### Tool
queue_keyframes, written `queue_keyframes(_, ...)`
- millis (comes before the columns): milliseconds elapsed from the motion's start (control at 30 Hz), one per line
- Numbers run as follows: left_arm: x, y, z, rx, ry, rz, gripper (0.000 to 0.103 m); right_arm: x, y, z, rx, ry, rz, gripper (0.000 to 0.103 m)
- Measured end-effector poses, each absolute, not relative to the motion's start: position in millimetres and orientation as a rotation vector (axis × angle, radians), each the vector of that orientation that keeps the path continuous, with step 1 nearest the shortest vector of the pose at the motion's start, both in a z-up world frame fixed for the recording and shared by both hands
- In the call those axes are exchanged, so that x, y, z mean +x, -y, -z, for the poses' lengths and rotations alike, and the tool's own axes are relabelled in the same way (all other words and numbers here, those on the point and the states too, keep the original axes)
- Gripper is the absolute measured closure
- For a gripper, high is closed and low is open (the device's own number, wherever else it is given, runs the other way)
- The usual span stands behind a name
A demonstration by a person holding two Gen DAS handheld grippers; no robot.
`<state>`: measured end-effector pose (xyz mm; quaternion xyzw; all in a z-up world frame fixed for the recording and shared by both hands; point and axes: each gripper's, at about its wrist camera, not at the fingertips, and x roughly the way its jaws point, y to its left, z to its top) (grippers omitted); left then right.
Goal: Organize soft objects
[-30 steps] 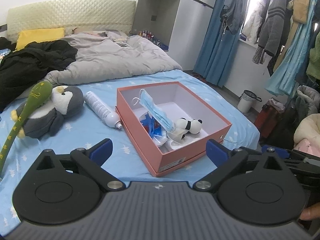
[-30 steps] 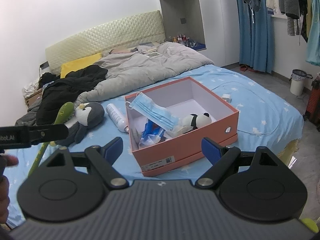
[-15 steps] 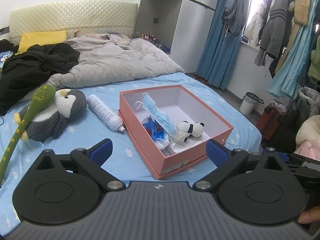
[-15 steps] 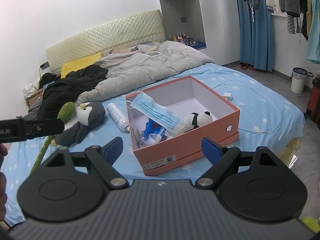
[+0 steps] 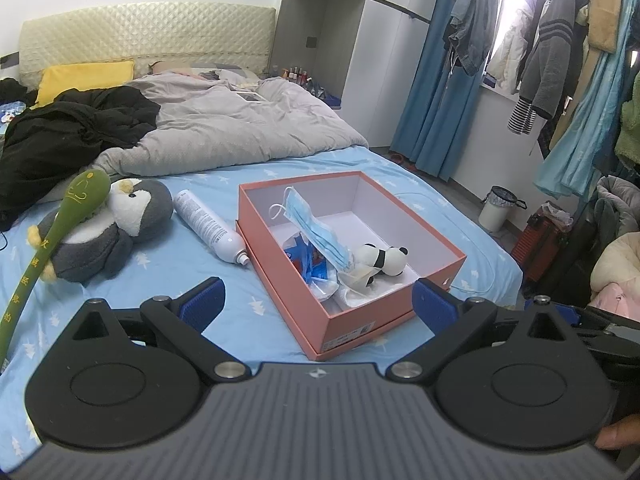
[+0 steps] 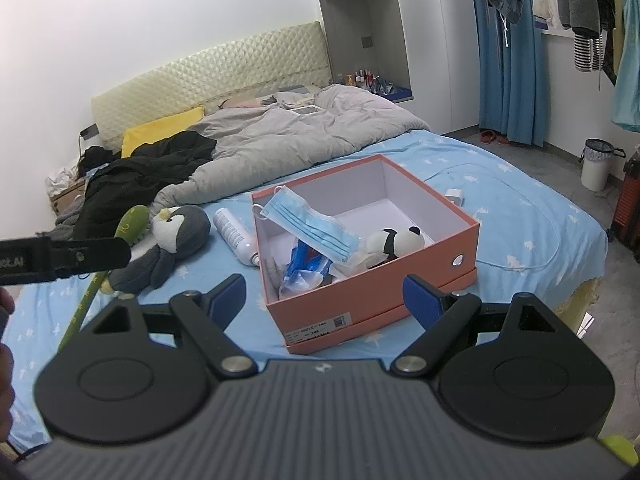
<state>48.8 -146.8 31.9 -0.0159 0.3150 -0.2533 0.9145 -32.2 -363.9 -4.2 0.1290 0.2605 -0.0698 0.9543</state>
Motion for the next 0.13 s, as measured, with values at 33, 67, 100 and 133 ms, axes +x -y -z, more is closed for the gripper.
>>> queue_keyframes(33, 48.9, 147.0, -31.9, -0.033, -0.650, 0.520, 0.002, -32.4, 363.6, 4.0, 0.260, -0.529, 0.144, 0.016)
queue_keyframes(67, 48.7, 147.0, -32.0, -0.033, -0.649, 0.519, 0.002, -32.1, 363.0, 4.1, 0.262, -0.529, 0.144, 0.016)
queue_keyframes(100, 48.6, 146.8, -32.1, -0.032, -0.648, 0.521, 0.002, -32.3, 362.6, 4.0, 0.263, -0.529, 0.144, 0.016)
queue_keyframes(133, 48.8, 147.0, -32.0, -0.032, -0.648, 0.520, 0.002, -32.5, 362.4, 3.8, 0.264, -0.528, 0.144, 0.016)
